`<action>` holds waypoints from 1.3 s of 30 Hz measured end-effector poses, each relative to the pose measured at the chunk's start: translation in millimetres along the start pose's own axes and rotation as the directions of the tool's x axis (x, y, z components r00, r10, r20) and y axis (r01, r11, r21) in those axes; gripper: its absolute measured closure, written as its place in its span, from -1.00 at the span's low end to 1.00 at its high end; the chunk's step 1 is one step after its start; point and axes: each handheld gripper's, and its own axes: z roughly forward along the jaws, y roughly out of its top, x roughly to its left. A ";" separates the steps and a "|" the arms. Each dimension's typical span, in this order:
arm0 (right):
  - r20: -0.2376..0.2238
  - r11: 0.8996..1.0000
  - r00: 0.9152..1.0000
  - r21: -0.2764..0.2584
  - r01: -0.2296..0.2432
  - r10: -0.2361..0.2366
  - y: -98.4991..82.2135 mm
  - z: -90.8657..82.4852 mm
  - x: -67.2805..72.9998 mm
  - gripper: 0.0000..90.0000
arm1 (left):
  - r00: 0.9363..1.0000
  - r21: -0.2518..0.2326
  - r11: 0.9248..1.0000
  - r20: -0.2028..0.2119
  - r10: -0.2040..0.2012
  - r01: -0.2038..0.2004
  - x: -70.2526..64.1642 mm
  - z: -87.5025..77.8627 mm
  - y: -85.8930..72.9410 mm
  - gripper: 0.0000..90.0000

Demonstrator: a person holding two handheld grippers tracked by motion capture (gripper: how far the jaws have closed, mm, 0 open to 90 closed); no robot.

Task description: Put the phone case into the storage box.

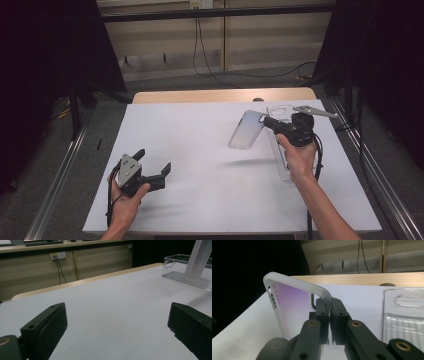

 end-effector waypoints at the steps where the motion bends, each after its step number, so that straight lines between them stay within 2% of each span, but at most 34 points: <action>1: 0.005 1.000 1.000 0.001 0.003 -0.003 0.6 -0.2 -0.9 0.91 | 1.000 0.003 1.000 -0.005 -0.013 0.013 0.2 -1.6 -0.9 -0.94; 4: 0.020 1.000 1.000 -0.001 0.007 -0.007 3.6 -1.5 -4.0 0.91 | 0.999 0.009 1.000 -0.016 -0.029 0.030 2.6 -4.6 -3.3 -0.95; 7: 0.029 1.000 0.999 -0.011 0.012 -0.012 7.7 -3.6 -7.1 0.91 | 0.999 0.012 0.999 -0.005 -0.052 0.052 4.3 -5.9 -3.9 -0.95; 13: 0.052 0.999 0.998 -0.021 0.027 -0.025 15.4 -10.4 -11.7 0.91 | 1.000 0.039 0.999 -0.005 -0.002 0.002 3.2 -15.1 -10.3 -0.94; 14: 0.056 0.999 0.998 -0.023 0.026 -0.025 17.1 -11.4 -12.4 0.91 | 1.000 0.041 0.999 -0.014 0.002 -0.001 3.6 -16.6 -12.3 -0.94; 16: 0.063 0.999 0.998 -0.026 0.031 -0.029 20.5 -13.1 -13.6 0.91 | 1.000 0.047 0.999 -0.017 -0.020 0.021 6.4 -19.2 -14.8 -0.91; 18: 0.076 0.999 0.996 -0.026 0.038 -0.036 23.8 -14.6 -14.0 0.91 | 0.999 0.033 0.999 -0.041 -0.022 0.023 9.0 -20.9 -14.5 -0.89; 20: 0.083 0.999 0.996 -0.032 0.043 -0.040 27.2 -16.2 -15.1 0.91 | 0.998 0.019 0.999 -0.046 -0.032 0.033 10.1 -20.8 -13.2 -0.86; 22: 0.088 0.998 0.995 -0.041 0.043 -0.039 31.0 -17.9 -16.4 0.91 | 0.999 0.025 1.000 -0.028 -0.014 0.015 8.8 -20.2 -12.8 -0.85; 23: 0.091 0.998 0.995 -0.046 0.043 -0.038 32.7 -18.6 -17.2 0.91 | 0.999 0.023 1.000 -0.035 0.003 -0.002 7.6 -20.0 -12.8 -0.83; 25: 0.094 0.998 0.995 -0.051 0.040 -0.036 35.6 -19.9 -18.8 0.91 | 1.000 0.014 1.000 -0.024 0.000 0.001 6.4 -19.7 -12.7 -0.83; 27: 0.099 0.997 0.994 -0.057 0.043 -0.037 38.6 -21.4 -19.9 0.91 | 1.000 0.012 1.000 -0.030 0.008 -0.008 5.3 -19.1 -13.6 -0.83; 29: 0.106 0.997 0.993 -0.062 0.049 -0.042 42.1 -23.7 -20.9 0.91 | 1.000 0.012 1.000 -0.014 -0.004 0.004 5.1 -18.1 -14.6 -0.83; 31: 0.116 0.996 0.992 -0.067 0.057 -0.049 45.7 -26.1 -22.6 0.91 | 1.000 0.013 1.000 -0.011 0.007 -0.007 4.6 -17.2 -14.5 -0.85; 33: 0.125 0.996 0.991 -0.071 0.061 -0.052 49.1 -28.5 -25.0 0.91 | 1.000 0.001 1.000 -0.017 -0.004 0.004 4.4 -17.5 -14.0 -0.90; 35: 0.137 0.995 0.989 -0.074 0.064 -0.053 52.0 -30.3 -27.5 0.91 | 1.000 -0.012 1.000 0.005 -0.011 0.011 6.1 -19.1 -14.4 -0.92; 39: 0.161 0.995 0.986 -0.084 0.062 -0.048 57.1 -33.0 -34.2 0.91 | 0.999 -0.034 0.999 0.010 -0.032 0.033 9.5 -21.5 -16.1 -0.94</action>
